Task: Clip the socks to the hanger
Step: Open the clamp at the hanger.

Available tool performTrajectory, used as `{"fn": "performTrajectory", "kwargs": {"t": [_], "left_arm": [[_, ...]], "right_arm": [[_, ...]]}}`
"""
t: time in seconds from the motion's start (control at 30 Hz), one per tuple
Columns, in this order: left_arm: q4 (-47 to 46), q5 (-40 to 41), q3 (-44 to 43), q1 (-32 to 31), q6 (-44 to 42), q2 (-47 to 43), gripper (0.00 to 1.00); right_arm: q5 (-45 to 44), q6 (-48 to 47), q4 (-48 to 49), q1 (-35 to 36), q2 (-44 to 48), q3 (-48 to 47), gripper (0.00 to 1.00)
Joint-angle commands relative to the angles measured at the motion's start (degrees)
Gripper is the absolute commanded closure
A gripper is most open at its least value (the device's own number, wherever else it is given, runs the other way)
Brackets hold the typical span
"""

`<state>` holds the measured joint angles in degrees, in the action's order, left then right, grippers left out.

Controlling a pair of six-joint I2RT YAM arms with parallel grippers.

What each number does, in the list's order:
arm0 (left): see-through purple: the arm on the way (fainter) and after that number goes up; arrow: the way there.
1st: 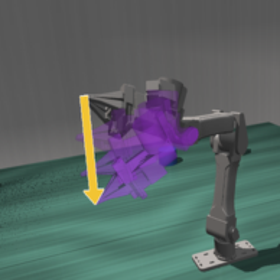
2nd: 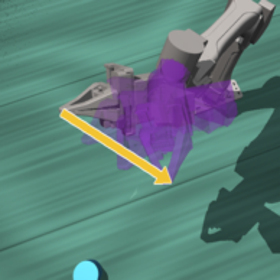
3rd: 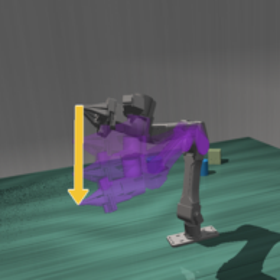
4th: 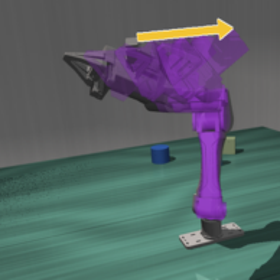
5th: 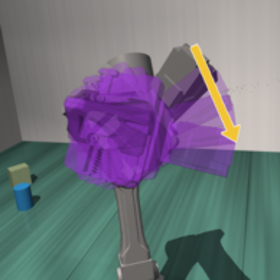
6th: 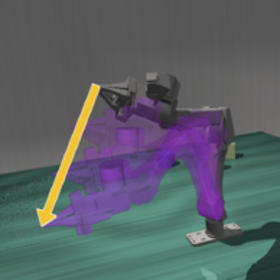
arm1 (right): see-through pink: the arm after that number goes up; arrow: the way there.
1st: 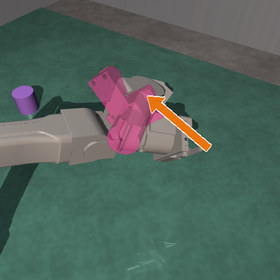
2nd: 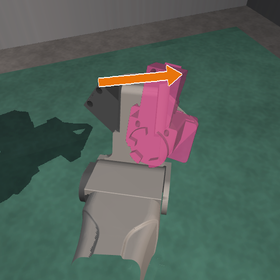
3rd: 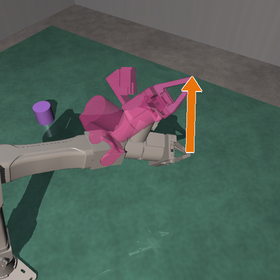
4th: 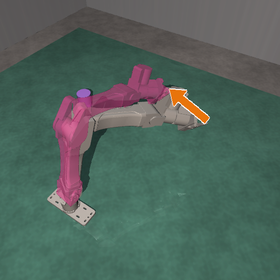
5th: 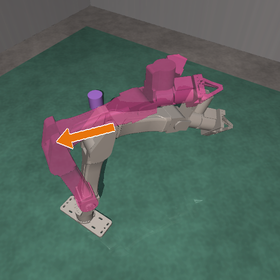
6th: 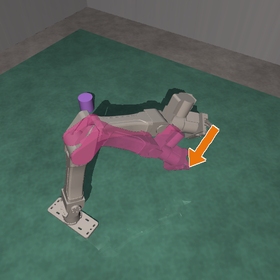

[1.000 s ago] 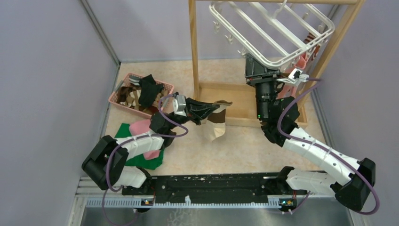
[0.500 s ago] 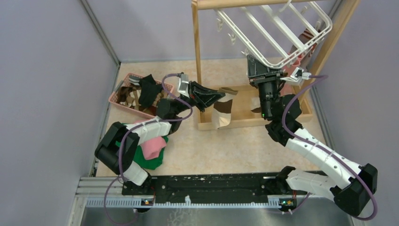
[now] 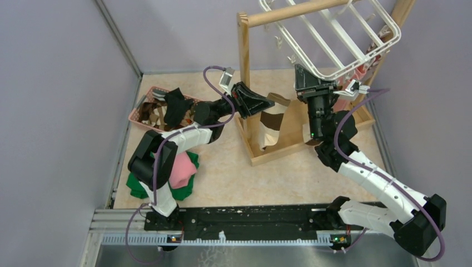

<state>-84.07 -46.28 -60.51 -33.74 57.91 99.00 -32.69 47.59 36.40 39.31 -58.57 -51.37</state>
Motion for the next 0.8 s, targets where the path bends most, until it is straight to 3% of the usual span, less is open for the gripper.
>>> {"fn": "performTrajectory", "kwargs": {"t": [0.0,0.77], "left_arm": [[-13.5,-0.8,-4.2,0.1,8.1,2.4,1.0],[-10.1,5.2,-5.0,-1.6,9.3,2.9,1.0]], "right_arm": [[2.4,-0.8,-0.6,-0.9,-0.3,0.6,1.0],[1.8,-6.9,4.0,-1.0,3.7,6.0,1.0]]}}
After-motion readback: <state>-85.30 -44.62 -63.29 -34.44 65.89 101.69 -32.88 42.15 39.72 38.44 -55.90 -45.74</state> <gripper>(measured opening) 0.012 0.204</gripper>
